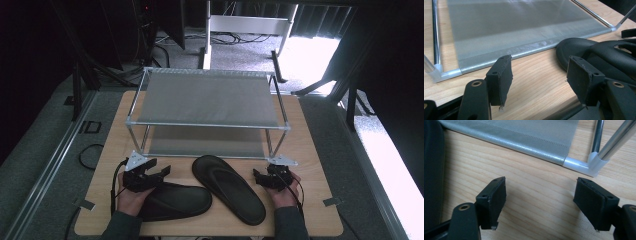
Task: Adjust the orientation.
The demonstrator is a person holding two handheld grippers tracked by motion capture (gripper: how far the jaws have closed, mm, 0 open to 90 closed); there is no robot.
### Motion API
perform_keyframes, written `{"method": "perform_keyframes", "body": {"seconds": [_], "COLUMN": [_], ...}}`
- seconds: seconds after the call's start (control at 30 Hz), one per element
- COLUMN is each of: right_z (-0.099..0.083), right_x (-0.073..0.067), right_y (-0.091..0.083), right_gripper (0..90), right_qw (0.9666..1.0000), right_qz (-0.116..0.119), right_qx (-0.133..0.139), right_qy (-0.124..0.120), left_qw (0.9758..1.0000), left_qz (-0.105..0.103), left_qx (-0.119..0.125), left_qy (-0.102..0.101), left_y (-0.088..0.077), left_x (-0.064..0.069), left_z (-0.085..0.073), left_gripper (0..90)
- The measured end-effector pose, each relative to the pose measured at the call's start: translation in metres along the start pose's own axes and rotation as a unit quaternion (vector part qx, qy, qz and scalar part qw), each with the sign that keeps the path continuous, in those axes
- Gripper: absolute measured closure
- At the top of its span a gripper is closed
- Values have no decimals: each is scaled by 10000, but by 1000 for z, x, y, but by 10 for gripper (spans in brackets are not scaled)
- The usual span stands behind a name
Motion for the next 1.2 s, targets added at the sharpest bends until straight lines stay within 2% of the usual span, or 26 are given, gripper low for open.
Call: {"method": "perform_keyframes", "body": {"seconds": [0.07, 0.1, 0.2, 0.3, 0.43, 0.63, 0.83, 0.93, 0.97, 1.07, 1.2], "right_z": [0, -1, -1, -1, 2, 3, 6, 9, 10, 13, 17], "right_x": [0, 0, 1, 2, 6, 9, 12, 15, 16, 19, 26], "right_y": [0, -2, -5, -6, -8, -8, -12, -12, -12, -12, -11], "right_gripper": [282, 351, 470, 544, 558, 577, 576, 570, 566, 558, 571], "right_qw": [10000, 10000, 10000, 10000, 9999, 9999, 9996, 9993, 9993, 9989, 9981], "right_qz": [-23, -34, -19, 46, -84, -119, -240, -261, -275, -326, -451], "right_qx": [4, -33, -43, -28, 60, 31, 159, 210, 214, 269, 330], "right_qy": [27, 10, -29, 27, 48, 108, 83, 144, 161, 204, 269], "left_qw": [10000, 10000, 10000, 10000, 10000, 9999, 9997, 9995, 9989, 9984, 9976], "left_qz": [-9, 20, 44, 60, 88, 139, 208, 313, 457, 549, 676], "left_qx": [11, -6, 26, 9, -17, -22, -73, -56, -45, -23, 18], "left_qy": [13, 24, 28, 29, 36, -21, -45, -20, 85, 154, 115], "left_y": [0, 0, -2, -4, -7, -11, -13, -14, -15, -17, -22], "left_x": [1, 1, 2, 2, 3, 3, 3, 2, 3, 6, 7], "left_z": [0, 0, -1, -3, -5, -9, -11, -12, -13, -14, -16], "left_gripper": [377, 377, 371, 366, 348, 339, 340, 340, 335, 312, 299]}}
Point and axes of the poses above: each handheld gripper's, and its own axes: y roughly forward along the jaws, z roughly out of its top, x roughly to its right, the point moved 7 cm from there along y, roughly forward along the jaws, and after that the axes turned 12 degrees about -x, right-handed, at the moved point
